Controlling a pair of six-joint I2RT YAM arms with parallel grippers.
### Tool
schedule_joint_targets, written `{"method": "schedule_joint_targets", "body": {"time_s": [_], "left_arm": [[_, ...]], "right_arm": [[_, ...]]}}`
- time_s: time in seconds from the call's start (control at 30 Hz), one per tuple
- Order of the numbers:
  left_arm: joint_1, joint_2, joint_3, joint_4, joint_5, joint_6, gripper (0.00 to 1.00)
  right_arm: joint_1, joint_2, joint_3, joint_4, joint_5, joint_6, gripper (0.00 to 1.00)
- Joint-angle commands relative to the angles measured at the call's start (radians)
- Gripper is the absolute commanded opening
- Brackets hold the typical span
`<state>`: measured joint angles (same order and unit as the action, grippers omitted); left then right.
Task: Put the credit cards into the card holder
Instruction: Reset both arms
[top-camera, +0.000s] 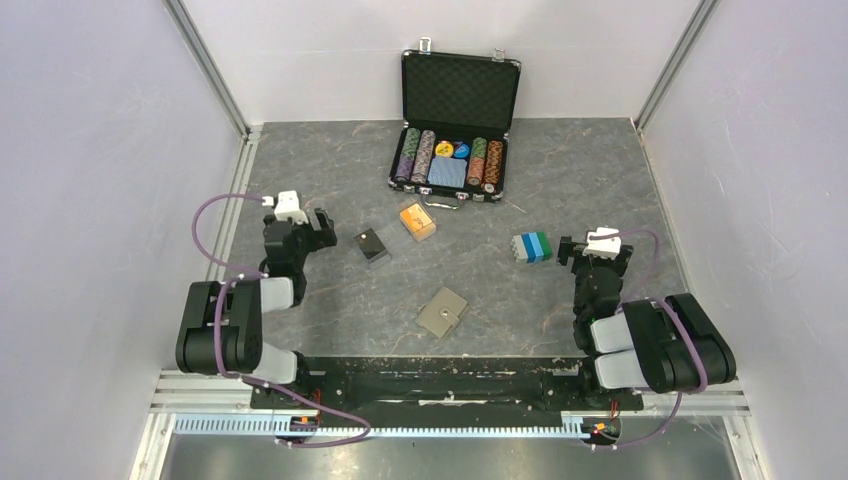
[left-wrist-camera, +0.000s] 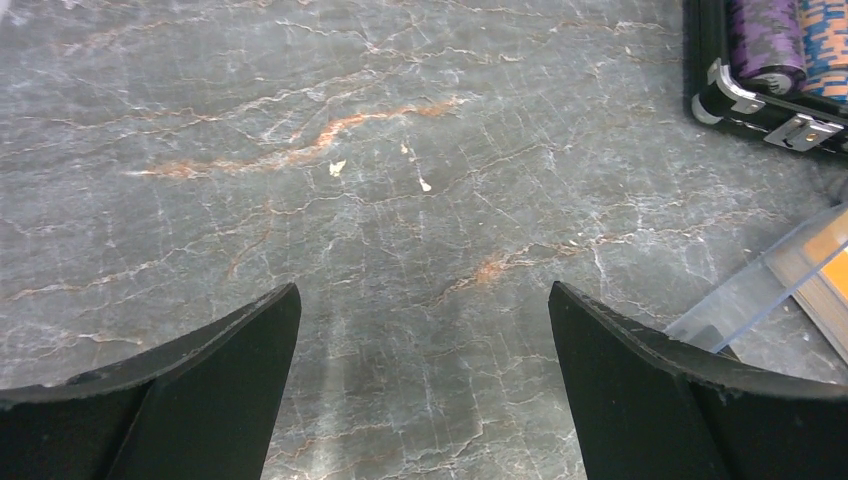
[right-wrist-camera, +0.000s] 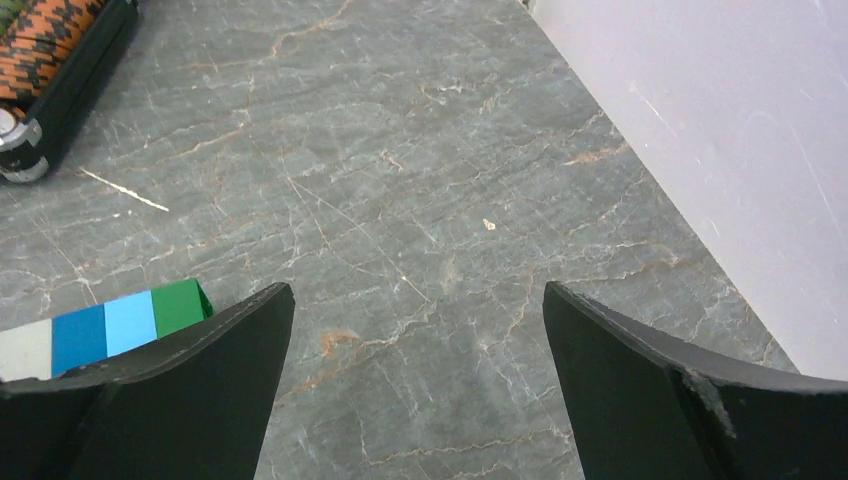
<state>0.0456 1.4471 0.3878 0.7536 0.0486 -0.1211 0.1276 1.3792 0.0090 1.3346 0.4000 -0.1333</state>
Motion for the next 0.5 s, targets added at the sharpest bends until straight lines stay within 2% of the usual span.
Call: {"method": "schedule_joint_targets", "body": {"time_s": [0.0, 0.1, 0.47], "left_arm": [[-0.080, 0.044, -0.132, 0.348, -0.116, 0.093, 1.00], [-0.092, 0.019, -0.110, 0.273, -0.194, 0.077, 1.00], [-0.093, 0.021, -0.107, 0.272, -0.180, 0.085, 1.00]], "right_arm": [[-0.004, 0.000, -0.107, 0.106, 0.010, -0.015, 0.98], [-0.003, 0.001, -0.108, 0.109, 0.012, -0.016, 0.98], [-0.004, -0.001, -0.109, 0.112, 0.014, -0.015, 0.98]]}}
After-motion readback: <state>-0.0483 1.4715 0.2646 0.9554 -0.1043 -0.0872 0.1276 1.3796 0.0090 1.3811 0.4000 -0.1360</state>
